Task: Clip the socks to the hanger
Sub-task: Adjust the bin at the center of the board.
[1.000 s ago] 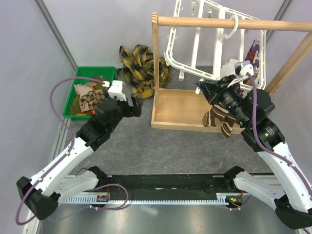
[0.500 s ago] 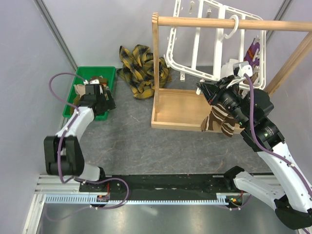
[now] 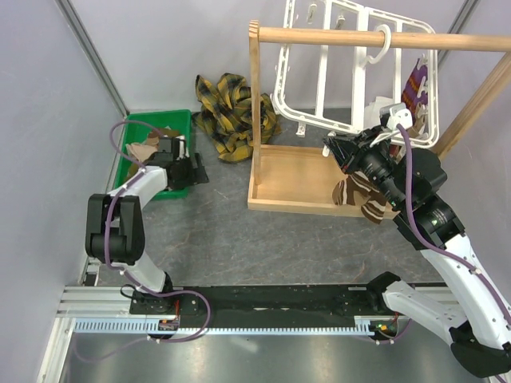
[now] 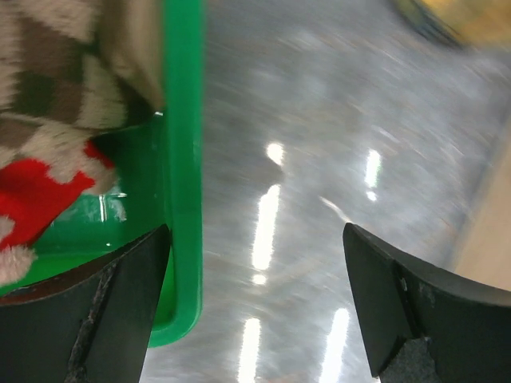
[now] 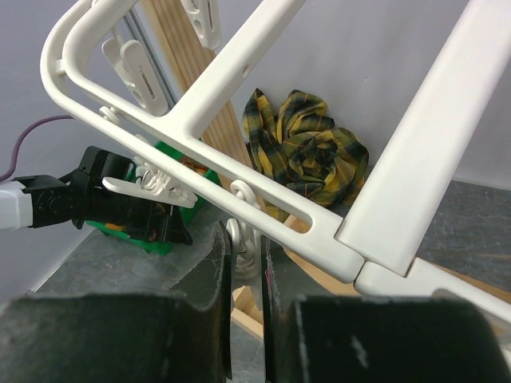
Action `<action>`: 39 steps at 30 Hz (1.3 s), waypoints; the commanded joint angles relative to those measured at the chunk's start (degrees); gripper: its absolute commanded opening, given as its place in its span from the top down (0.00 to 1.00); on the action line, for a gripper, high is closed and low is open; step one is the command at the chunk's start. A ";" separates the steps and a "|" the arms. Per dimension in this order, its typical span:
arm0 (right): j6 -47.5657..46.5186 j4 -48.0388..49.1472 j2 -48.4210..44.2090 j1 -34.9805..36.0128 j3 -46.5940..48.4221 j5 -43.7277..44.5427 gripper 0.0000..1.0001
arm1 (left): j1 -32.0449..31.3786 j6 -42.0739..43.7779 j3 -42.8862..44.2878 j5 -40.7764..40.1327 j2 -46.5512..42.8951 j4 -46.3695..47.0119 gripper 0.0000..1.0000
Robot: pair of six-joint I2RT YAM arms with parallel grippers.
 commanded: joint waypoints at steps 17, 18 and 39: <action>-1.12 0.71 -1.88 -0.20 -0.92 -0.47 1.00 | -8.65 -2.02 -0.59 -18.84 -23.45 -11.15 0.25; -1.03 0.62 -2.05 -0.20 -0.84 -0.39 1.00 | -7.94 -4.82 -1.03 -20.25 -24.15 -10.71 0.28; -1.56 0.62 -2.76 -0.29 -1.80 -0.65 1.00 | 13.42 -22.86 -11.49 -6.02 -17.93 5.12 0.50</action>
